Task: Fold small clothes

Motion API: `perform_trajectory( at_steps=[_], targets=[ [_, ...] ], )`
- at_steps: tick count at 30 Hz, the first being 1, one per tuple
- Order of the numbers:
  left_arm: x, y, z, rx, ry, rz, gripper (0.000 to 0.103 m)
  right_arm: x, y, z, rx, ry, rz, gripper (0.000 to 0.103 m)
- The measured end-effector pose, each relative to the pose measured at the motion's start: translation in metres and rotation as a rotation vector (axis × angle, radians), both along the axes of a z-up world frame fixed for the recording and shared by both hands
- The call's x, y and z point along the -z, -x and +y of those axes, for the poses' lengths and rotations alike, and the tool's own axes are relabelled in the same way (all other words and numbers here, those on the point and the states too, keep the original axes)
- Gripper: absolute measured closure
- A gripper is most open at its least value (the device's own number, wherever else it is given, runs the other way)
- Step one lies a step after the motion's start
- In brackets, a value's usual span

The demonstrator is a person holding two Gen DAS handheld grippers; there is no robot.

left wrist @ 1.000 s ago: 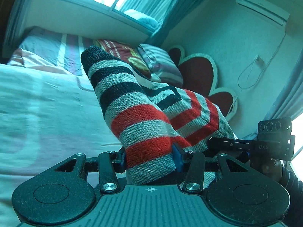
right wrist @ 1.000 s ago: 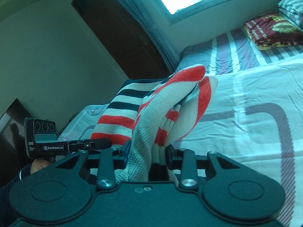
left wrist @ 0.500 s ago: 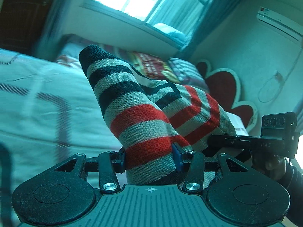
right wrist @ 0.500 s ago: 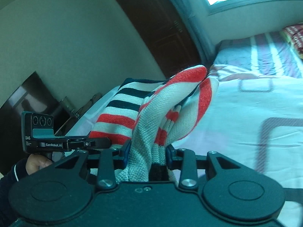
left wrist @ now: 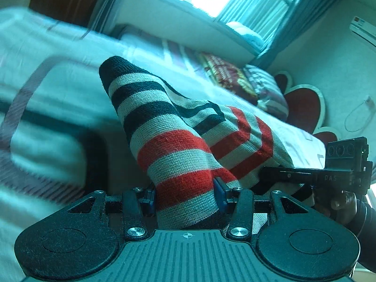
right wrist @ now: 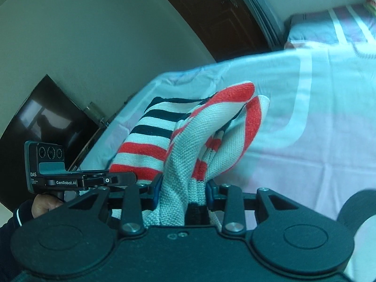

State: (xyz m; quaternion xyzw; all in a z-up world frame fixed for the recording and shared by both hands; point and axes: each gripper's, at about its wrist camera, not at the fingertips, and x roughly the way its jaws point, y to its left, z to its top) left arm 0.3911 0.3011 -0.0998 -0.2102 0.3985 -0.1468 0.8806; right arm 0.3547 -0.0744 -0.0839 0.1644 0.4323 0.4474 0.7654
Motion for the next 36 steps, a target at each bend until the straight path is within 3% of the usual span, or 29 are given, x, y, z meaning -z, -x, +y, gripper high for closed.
perform_trajectory(
  at_steps=[2,3,5,8,14,15,17,18,19,20,22,24,27,31,36],
  targets=[
    [0.02,0.002,0.005,-0.035,0.007,0.026,0.055,0.018,0.0,0.005,0.019,0.059,0.035,0.069],
    [0.027,0.004,0.009,-0.058,0.03,0.022,0.048,0.031,-0.004,0.005,0.027,0.083,0.062,0.067],
    [0.032,0.006,0.001,-0.088,-0.004,0.001,0.044,0.047,-0.01,-0.009,0.054,-0.023,0.124,0.07],
    [0.03,0.005,-0.012,-0.095,-0.074,-0.021,0.041,0.047,-0.004,-0.008,0.047,-0.012,0.098,0.07],
    [0.028,0.013,-0.01,-0.113,-0.039,-0.019,0.04,0.045,-0.008,-0.007,0.036,-0.014,0.129,0.07],
    [0.023,0.017,-0.007,-0.121,-0.036,-0.011,0.04,0.044,-0.012,-0.007,0.044,-0.014,0.165,0.067],
    [0.011,0.032,-0.006,-0.117,-0.033,-0.027,0.04,0.034,-0.013,-0.012,0.055,0.008,0.202,0.052],
    [0.005,0.042,-0.005,-0.122,-0.039,-0.044,0.04,0.023,-0.008,-0.017,0.053,0.021,0.167,0.042],
    [0.001,0.052,-0.004,-0.128,-0.04,-0.057,0.04,0.013,-0.002,-0.025,0.037,0.023,0.119,0.043],
    [-0.001,0.062,-0.002,-0.135,-0.025,-0.068,0.04,0.006,0.003,-0.031,0.025,0.015,0.108,0.044],
    [-0.001,0.077,-0.001,-0.15,0.006,-0.075,0.04,-0.005,0.013,-0.042,0.011,-0.015,0.096,0.061],
    [0.002,0.085,-0.004,-0.151,0.004,-0.064,0.04,-0.012,0.021,-0.045,-0.005,-0.021,0.085,0.065],
    [0.014,0.091,-0.007,-0.163,0.017,-0.033,0.04,-0.011,0.023,-0.038,0.013,0.074,0.066,0.079],
    [0.023,0.103,-0.008,-0.209,0.045,-0.032,0.04,0.004,0.025,-0.037,0.048,0.13,0.098,0.08],
    [0.033,0.117,-0.016,-0.24,0.018,-0.038,0.039,0.02,0.036,-0.045,0.086,0.109,0.11,0.074]
  ],
)
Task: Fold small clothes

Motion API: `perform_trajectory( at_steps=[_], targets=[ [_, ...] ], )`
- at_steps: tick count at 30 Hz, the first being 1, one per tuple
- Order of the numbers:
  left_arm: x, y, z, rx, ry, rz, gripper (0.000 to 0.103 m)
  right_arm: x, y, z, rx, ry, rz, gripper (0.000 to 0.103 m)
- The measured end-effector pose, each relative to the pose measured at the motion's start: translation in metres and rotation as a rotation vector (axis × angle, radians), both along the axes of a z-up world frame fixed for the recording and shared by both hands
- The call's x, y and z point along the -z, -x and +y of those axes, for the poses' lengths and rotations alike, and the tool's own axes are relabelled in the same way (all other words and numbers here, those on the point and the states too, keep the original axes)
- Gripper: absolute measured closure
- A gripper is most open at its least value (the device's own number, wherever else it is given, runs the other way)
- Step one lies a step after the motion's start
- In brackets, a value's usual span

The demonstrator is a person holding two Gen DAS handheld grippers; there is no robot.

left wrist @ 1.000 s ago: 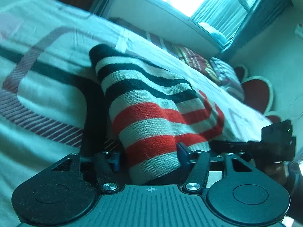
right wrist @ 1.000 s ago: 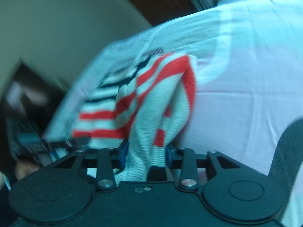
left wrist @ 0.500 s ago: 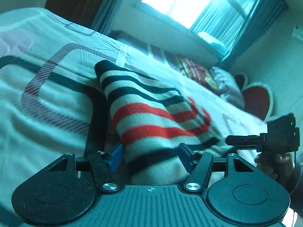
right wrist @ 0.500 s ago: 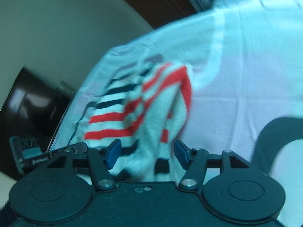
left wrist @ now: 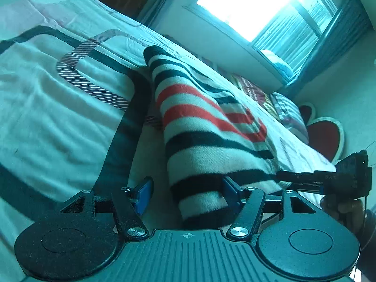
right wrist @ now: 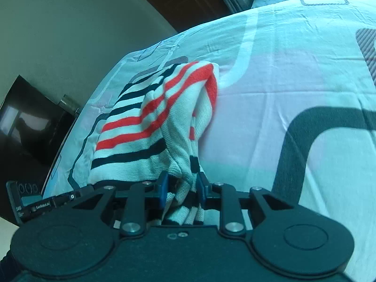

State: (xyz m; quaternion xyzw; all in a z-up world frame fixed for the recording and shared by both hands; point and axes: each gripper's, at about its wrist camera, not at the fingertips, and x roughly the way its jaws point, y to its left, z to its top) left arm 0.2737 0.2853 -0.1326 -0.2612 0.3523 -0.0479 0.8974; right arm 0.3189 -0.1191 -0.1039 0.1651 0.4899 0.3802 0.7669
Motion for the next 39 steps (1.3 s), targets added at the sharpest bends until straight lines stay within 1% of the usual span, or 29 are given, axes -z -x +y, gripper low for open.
perform_trajectory(
  at_steps=[2,3,5,6,8,9,11,13,14,15,16,17,18,21,25,29,31,35,39],
  targets=[
    [0.001,0.002,-0.004,-0.012,-0.021,-0.005,0.038,0.005,0.001,0.0,-0.001,0.016,-0.006,0.069],
    [0.0,0.003,-0.006,-0.018,-0.037,-0.001,0.036,0.007,0.0,-0.002,0.007,0.008,0.004,0.07],
    [-0.006,0.007,-0.012,-0.034,-0.096,0.017,0.029,0.007,-0.001,-0.006,0.027,0.004,0.023,0.07],
    [-0.011,0.012,-0.015,-0.043,-0.14,0.024,0.023,0.002,0.003,-0.009,0.038,0.015,0.012,0.067],
    [-0.02,0.026,-0.021,-0.061,-0.21,0.031,0.021,-0.012,0.015,-0.018,0.064,0.027,-0.01,0.07],
    [-0.025,0.036,-0.023,-0.07,-0.225,0.027,0.02,-0.018,0.023,-0.024,0.082,0.024,-0.013,0.071],
    [-0.035,0.054,-0.028,-0.095,-0.253,0.018,0.017,-0.034,0.042,-0.031,0.095,0.041,-0.065,0.071],
    [-0.047,0.074,-0.038,-0.13,-0.292,0.001,0.002,-0.052,0.066,-0.035,0.094,0.047,-0.121,0.067],
    [-0.054,0.083,-0.044,-0.141,-0.313,-0.007,0.001,-0.061,0.079,-0.036,0.096,0.059,-0.148,0.066],
    [-0.061,0.092,-0.05,-0.145,-0.328,-0.013,0.0,-0.071,0.094,-0.036,0.099,0.084,-0.189,0.063],
    [-0.068,0.1,-0.057,-0.141,-0.337,-0.017,0.0,-0.08,0.11,-0.035,0.096,0.111,-0.229,0.053],
    [-0.076,0.108,-0.063,-0.132,-0.343,-0.024,0.0,-0.089,0.126,-0.035,0.098,0.139,-0.269,0.046],
    [-0.084,0.117,-0.07,-0.131,-0.355,-0.036,0.0,-0.097,0.142,-0.035,0.103,0.16,-0.308,0.036],
    [-0.106,0.144,-0.092,-0.137,-0.395,-0.07,0.0,-0.121,0.188,-0.036,0.092,0.196,-0.398,0.034],
    [-0.133,0.179,-0.115,-0.141,-0.4,-0.119,0.0,-0.143,0.242,-0.037,0.127,0.271,-0.495,0.023],
    [-0.154,0.214,-0.136,-0.14,-0.427,-0.172,0.0,-0.154,0.28,-0.04,0.171,0.316,-0.516,0.02],
    [-0.161,0.229,-0.145,-0.126,-0.443,-0.183,0.0,-0.159,0.297,-0.044,0.187,0.301,-0.522,0.019],
    [-0.171,0.252,-0.162,-0.108,-0.478,-0.198,0.0,-0.166,0.32,-0.048,0.224,0.302,-0.545,0.016],
    [-0.177,0.272,-0.172,-0.116,-0.474,-0.213,0.0,-0.171,0.335,-0.048,0.249,0.329,-0.584,0.015]
  ],
)
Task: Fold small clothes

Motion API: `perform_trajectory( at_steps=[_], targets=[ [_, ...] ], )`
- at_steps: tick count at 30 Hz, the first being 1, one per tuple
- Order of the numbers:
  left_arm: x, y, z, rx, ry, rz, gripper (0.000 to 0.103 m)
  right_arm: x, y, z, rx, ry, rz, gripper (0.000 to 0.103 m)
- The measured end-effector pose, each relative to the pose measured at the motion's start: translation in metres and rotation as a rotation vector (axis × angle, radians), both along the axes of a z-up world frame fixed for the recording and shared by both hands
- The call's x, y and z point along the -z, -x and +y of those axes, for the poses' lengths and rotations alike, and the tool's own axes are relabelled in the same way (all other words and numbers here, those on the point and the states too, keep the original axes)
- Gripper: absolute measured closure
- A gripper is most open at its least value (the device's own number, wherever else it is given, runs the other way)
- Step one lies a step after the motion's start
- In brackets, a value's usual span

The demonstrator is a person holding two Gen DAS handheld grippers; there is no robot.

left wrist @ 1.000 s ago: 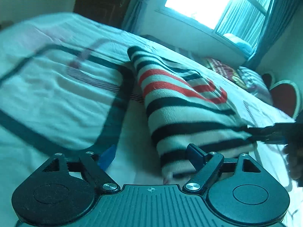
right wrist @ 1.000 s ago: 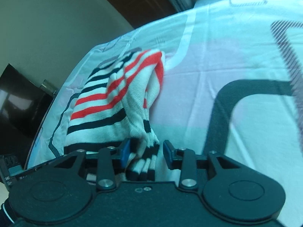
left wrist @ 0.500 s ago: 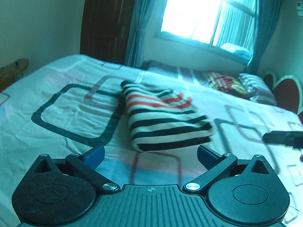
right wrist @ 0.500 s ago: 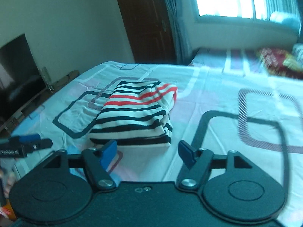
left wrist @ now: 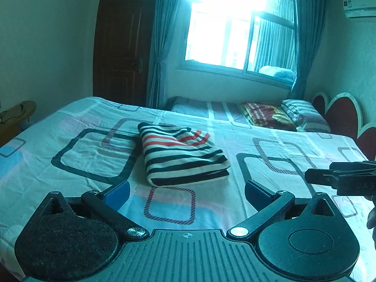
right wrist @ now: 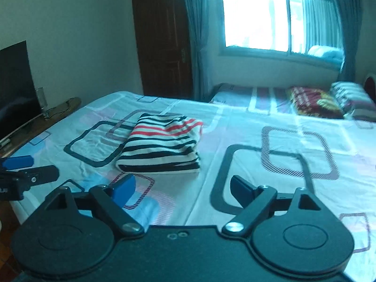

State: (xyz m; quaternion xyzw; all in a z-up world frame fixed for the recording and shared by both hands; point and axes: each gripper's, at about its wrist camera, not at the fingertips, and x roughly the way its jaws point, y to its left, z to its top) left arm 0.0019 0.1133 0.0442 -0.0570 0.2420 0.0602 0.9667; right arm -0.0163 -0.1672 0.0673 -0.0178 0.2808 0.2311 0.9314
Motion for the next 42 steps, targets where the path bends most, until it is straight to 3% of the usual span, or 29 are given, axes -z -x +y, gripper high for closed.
perform_trajectory(
  at_steps=[15,42],
  targets=[
    [-0.009,0.018,-0.014,-0.012,-0.008,-0.025,0.0,-0.013,0.013,0.002,-0.043,0.001,-0.031,0.014],
    [-0.022,0.013,-0.026,0.029,-0.052,-0.049,0.0,-0.022,0.019,-0.011,-0.007,-0.026,-0.068,0.013]
  ],
)
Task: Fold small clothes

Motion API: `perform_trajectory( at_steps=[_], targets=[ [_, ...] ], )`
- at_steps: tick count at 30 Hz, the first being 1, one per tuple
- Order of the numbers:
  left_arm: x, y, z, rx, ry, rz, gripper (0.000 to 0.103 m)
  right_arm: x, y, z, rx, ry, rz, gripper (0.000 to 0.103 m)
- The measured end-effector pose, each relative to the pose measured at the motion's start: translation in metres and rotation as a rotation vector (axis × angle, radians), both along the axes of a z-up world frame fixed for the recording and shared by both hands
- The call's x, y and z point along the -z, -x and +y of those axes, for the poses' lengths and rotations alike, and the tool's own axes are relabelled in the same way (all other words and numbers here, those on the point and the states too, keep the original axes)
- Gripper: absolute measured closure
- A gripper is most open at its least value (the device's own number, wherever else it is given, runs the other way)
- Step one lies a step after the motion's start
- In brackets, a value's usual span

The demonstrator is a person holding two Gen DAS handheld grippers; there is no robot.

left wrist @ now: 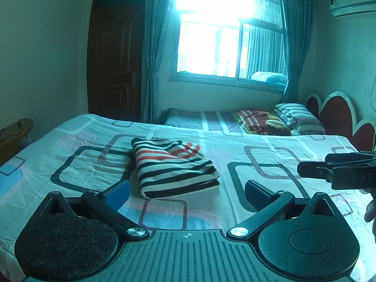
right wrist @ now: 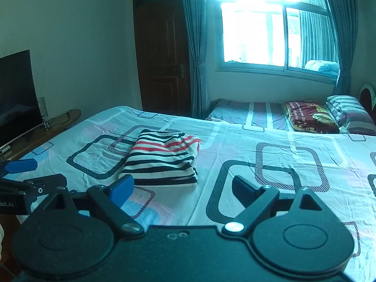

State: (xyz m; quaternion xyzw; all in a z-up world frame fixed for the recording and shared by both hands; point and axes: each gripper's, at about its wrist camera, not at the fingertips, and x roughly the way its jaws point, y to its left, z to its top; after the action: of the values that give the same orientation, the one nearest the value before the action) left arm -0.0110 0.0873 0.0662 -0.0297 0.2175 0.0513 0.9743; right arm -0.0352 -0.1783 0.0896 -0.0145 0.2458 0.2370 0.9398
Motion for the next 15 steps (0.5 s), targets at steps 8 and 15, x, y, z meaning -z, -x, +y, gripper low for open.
perform_trajectory(
  at_steps=[8,15],
  targets=[
    [-0.0012,0.0021,0.0023,-0.008,0.001,-0.006,0.0,-0.0018,-0.0004,0.0039,0.001,0.001,-0.003,0.013],
    [-0.0009,0.001,0.0044,-0.002,-0.006,-0.014,0.0,-0.0024,-0.0014,0.0071,-0.001,0.005,-0.003,0.012]
  ],
)
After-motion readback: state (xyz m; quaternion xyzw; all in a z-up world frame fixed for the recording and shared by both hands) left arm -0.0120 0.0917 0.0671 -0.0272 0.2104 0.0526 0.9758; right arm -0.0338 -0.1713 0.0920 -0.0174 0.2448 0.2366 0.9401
